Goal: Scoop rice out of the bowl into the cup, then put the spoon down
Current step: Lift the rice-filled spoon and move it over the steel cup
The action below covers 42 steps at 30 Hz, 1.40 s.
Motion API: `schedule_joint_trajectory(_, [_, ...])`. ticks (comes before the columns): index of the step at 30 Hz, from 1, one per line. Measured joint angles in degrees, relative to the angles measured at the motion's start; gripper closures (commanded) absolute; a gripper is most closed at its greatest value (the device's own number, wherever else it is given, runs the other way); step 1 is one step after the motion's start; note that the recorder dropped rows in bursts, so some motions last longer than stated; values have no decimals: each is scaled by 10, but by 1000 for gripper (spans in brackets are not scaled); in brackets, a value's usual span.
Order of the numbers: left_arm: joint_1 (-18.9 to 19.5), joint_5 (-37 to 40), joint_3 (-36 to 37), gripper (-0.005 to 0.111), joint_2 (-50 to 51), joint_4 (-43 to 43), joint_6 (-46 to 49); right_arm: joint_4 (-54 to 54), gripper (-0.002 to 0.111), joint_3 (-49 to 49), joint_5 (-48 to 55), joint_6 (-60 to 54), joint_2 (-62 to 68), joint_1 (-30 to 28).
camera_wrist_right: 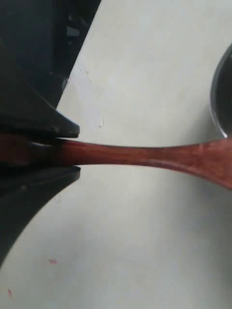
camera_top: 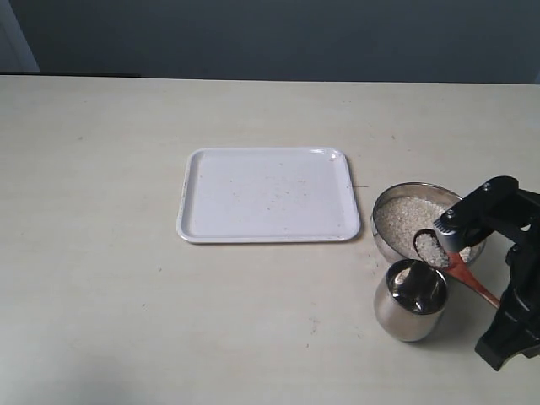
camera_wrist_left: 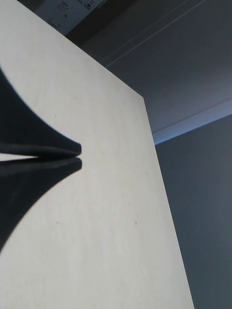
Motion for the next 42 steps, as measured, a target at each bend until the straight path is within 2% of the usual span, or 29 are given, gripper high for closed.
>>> schedule_joint_trajectory(42, [0, 0, 0, 106, 0, 0, 0, -3, 109, 29, 0, 29, -10, 0])
